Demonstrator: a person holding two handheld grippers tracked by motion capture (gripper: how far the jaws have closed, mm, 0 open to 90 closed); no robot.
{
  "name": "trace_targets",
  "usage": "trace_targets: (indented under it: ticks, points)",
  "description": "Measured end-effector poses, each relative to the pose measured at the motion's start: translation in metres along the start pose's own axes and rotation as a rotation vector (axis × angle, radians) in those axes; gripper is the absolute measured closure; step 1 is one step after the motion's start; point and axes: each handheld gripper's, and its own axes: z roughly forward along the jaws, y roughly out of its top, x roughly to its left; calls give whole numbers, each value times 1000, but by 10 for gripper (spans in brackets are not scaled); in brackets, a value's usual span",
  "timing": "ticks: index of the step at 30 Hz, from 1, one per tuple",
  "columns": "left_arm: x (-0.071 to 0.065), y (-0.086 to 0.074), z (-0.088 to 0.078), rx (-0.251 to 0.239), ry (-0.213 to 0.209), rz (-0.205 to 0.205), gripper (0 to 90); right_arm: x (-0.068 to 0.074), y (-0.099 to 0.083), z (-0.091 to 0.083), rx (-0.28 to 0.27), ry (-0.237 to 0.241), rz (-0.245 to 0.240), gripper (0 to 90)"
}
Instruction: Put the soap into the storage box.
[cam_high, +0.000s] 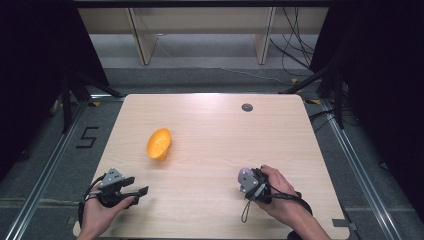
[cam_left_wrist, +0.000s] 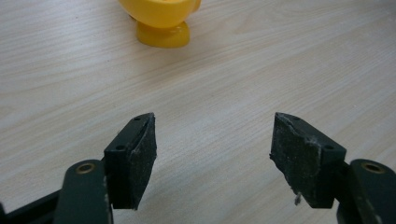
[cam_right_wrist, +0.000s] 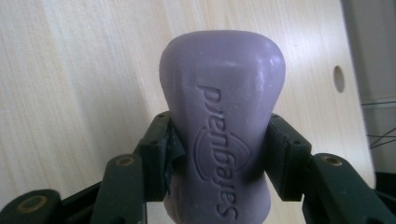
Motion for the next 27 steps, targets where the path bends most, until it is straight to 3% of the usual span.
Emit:
trace_targets:
  ticks: [5, 6, 10, 11, 12, 14, 15, 16, 18, 19, 21, 24, 25, 26, 27]
  points:
    - [-1, 0, 1, -3, -6, -10, 307, 2, 1, 0, -29, -48, -29, 503]
    - [0, 1, -1, 21, -13, 11, 307, 1, 2, 0, -39, -71, -73, 502]
    - [-2, 1, 1, 9, -16, -4, 307, 1, 2, -1, -58, -103, -80, 503]
    - [-3, 1, 1, 1, -21, -1, 307, -1, 3, -1, -62, -106, -112, 503]
    - [-3, 2, 1, 5, -25, 0, 307, 1, 2, -2, -57, -110, -84, 502]
    - [-5, 3, 2, 1, -30, 3, 307, -1, 3, -2, -71, -118, -121, 503]
    - [-7, 3, 2, -6, -34, -2, 308, 5, 3, -4, -54, -115, -25, 502]
    - [-7, 3, 2, -6, -34, -2, 307, 4, 3, -4, -69, -130, -51, 502]
    - [-9, 6, 3, 2, -41, 19, 307, 5, 4, -5, -62, -122, -29, 502]
    - [-12, 8, 4, -9, -46, 27, 307, 1, 4, -5, -100, -136, -99, 502]
    - [-12, 9, 4, -11, -48, 29, 307, 1, 5, -5, -105, -131, -102, 502]
    - [-12, 9, 5, 3, -52, 41, 307, 6, 6, -8, -114, -144, -67, 502]
    - [-12, 10, 5, 4, -54, 41, 307, 4, 6, -8, -117, -142, -92, 502]
    - [-12, 10, 5, 4, -54, 41, 307, 5, 6, -8, -110, -153, -72, 502]
    - [-13, 10, 6, -10, -54, 30, 307, 2, 5, -8, -125, -164, -105, 502]
